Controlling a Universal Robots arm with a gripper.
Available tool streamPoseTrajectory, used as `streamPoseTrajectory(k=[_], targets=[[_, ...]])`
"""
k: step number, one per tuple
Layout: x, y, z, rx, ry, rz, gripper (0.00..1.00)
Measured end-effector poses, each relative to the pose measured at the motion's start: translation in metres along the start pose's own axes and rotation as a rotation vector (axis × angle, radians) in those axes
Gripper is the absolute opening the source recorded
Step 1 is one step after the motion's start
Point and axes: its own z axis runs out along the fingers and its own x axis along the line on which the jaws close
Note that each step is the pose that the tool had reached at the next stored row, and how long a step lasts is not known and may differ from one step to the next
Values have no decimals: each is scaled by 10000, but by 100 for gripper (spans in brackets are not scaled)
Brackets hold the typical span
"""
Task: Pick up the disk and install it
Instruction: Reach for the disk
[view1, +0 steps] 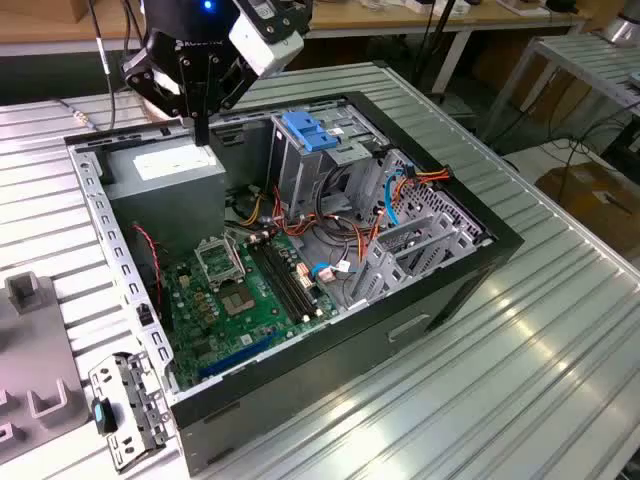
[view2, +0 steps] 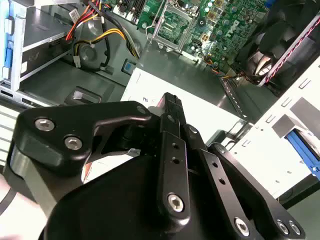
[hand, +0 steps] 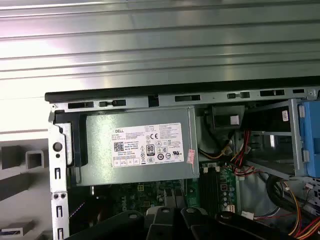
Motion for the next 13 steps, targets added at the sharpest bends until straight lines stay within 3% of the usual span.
streamPoseTrajectory(k=[13], targets=[[36, -3, 4, 0, 1, 0, 11]])
